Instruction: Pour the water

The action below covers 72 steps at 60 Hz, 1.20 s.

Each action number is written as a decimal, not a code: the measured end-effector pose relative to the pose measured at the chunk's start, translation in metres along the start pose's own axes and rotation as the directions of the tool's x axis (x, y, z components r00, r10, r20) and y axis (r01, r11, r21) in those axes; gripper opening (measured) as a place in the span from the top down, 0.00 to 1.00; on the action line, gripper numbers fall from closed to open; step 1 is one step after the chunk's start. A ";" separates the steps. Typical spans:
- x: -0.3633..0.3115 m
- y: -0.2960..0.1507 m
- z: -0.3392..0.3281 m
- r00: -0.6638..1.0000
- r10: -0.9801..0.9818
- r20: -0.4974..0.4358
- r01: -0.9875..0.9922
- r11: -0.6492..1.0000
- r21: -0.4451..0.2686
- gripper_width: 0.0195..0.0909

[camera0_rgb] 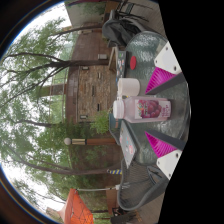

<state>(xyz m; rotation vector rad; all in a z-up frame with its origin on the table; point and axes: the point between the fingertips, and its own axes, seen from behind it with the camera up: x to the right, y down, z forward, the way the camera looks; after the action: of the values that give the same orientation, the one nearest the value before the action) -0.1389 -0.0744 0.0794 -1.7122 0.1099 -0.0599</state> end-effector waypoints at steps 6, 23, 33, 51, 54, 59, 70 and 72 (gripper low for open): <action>0.002 -0.002 0.025 0.999 -0.026 -0.035 0.026 1.000 0.011 0.13; 0.019 -0.003 0.064 0.989 -0.041 -0.140 0.045 0.999 0.027 0.60; -0.014 0.000 0.075 0.996 -0.077 -0.044 0.075 0.997 -0.025 0.66; -0.088 -0.114 0.162 0.930 0.251 0.270 -0.256 0.967 -0.017 0.66; -0.081 -0.130 0.180 0.893 0.332 0.305 -0.340 0.940 -0.027 0.66; -0.067 -0.168 0.197 0.796 0.501 0.339 -0.525 0.851 -0.026 0.66; -0.011 -0.171 0.236 0.115 0.947 0.300 -0.934 0.205 -0.291 0.66; 0.000 -0.159 0.243 0.018 0.969 0.248 -0.941 0.101 -0.324 0.66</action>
<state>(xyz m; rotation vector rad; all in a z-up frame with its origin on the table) -0.1073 0.1875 0.2014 -1.3072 0.9968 1.4126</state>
